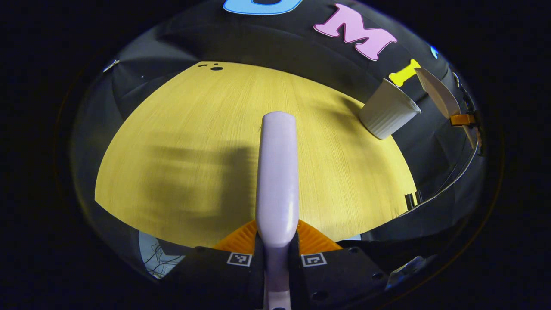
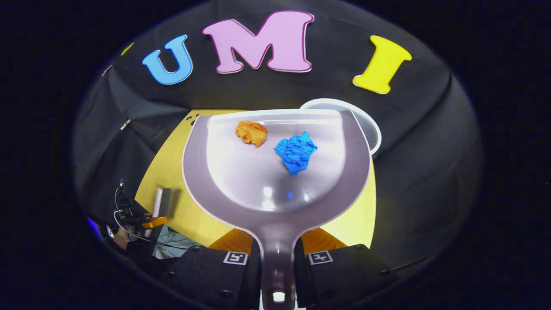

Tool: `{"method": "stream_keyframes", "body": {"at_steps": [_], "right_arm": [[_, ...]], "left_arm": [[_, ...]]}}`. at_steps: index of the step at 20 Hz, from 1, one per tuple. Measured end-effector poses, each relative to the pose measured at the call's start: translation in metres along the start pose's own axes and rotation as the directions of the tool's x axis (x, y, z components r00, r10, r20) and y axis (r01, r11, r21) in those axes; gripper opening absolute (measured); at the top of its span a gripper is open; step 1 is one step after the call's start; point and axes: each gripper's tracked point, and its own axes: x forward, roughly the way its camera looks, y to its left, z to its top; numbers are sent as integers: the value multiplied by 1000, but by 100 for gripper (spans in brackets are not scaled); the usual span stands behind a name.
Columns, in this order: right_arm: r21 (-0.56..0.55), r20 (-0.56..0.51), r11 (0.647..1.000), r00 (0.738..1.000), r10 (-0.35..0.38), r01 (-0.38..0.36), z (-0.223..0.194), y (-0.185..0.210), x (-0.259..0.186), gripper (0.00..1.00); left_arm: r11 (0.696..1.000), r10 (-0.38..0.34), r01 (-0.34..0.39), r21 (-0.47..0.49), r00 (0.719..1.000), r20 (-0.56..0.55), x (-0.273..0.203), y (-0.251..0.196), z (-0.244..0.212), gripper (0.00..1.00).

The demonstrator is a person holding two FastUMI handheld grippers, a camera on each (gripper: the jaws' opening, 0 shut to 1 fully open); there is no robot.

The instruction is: Pick up the small broom and dustpan from the desktop, sweep the trash into the dustpan with the broom, and then empty the trash into the garbage bin.

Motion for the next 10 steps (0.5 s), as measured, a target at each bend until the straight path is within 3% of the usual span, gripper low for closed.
{"method": "stream_keyframes", "body": {"at_steps": [3, 4, 5, 6, 7, 10], "right_arm": [[13, 29, 998, 998, -58, 58, 26, -38, 13, 40], [9, 38, 996, 996, -85, 85, 35, -51, 17, 31], [4, 44, 993, 992, -117, 117, 43, -65, 24, 36], [0, 50, 990, 988, -144, 145, 51, -77, 34, 31], [0, 55, 987, 985, -162, 162, 58, -88, 43, 36], [-7, 63, 972, 970, -234, 235, 68, -118, 66, 36]], "left_arm": [[1000, 9, -9, -19, 1000, 0, 1, 4, 9, 27], [1000, 11, -11, -25, 1000, -4, 1, 4, 12, 27], [1000, 16, -16, -24, 1000, -7, 2, 5, 15, 27], [1000, 21, -21, -20, 1000, -9, 2, 6, 18, 27], [1000, 26, -26, -14, 1000, -11, 2, 7, 22, 27], [998, 55, -54, 25, 998, -19, 5, 11, 34, 27]]}}
